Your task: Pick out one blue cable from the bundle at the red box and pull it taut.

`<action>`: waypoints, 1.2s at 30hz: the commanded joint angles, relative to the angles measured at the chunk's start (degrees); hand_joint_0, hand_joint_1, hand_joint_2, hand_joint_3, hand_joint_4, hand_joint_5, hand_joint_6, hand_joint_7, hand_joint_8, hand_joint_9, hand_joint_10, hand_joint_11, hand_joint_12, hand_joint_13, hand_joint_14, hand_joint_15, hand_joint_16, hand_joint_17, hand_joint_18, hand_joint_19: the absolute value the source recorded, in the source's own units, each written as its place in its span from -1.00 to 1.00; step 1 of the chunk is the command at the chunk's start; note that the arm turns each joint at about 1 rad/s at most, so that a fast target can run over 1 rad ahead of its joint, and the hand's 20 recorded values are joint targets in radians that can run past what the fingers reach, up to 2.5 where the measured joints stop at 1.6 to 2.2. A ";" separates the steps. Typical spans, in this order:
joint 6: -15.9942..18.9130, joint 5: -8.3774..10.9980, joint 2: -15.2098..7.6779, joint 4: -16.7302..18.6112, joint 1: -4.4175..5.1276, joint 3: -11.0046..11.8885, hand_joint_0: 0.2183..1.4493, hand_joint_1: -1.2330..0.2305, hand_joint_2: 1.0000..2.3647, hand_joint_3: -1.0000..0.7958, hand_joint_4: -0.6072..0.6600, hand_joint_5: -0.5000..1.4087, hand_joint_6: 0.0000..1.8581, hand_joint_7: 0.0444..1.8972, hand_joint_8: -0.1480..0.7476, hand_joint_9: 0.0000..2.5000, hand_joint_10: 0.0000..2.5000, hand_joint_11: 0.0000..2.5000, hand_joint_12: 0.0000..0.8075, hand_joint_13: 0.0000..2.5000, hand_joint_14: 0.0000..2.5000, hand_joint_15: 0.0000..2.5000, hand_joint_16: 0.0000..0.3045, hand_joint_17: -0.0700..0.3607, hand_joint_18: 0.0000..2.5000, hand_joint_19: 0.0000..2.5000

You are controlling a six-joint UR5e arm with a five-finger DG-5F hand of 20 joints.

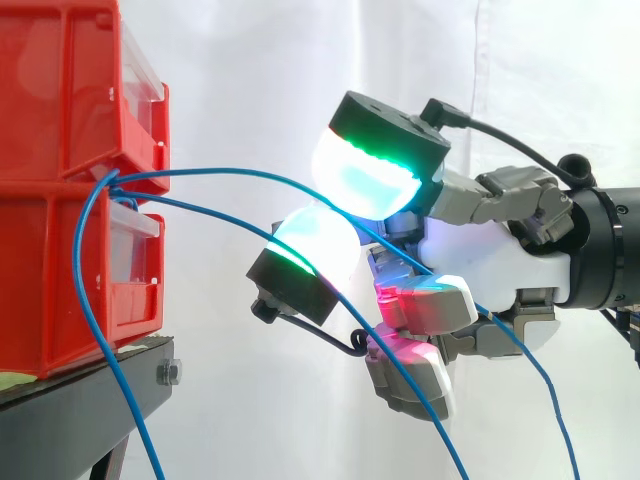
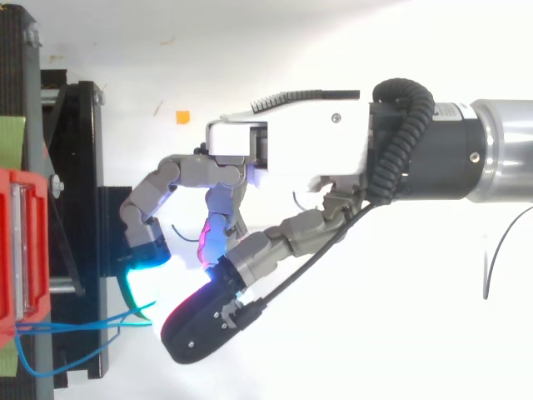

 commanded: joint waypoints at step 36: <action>0.00 0.00 0.00 0.17 0.09 0.00 -0.36 -0.17 -0.98 -0.19 0.08 -0.61 -0.05 0.08 0.03 0.09 -0.98 -0.35 -0.11 -0.02 -0.98 -0.37 -0.67 -0.16 -0.21 -0.18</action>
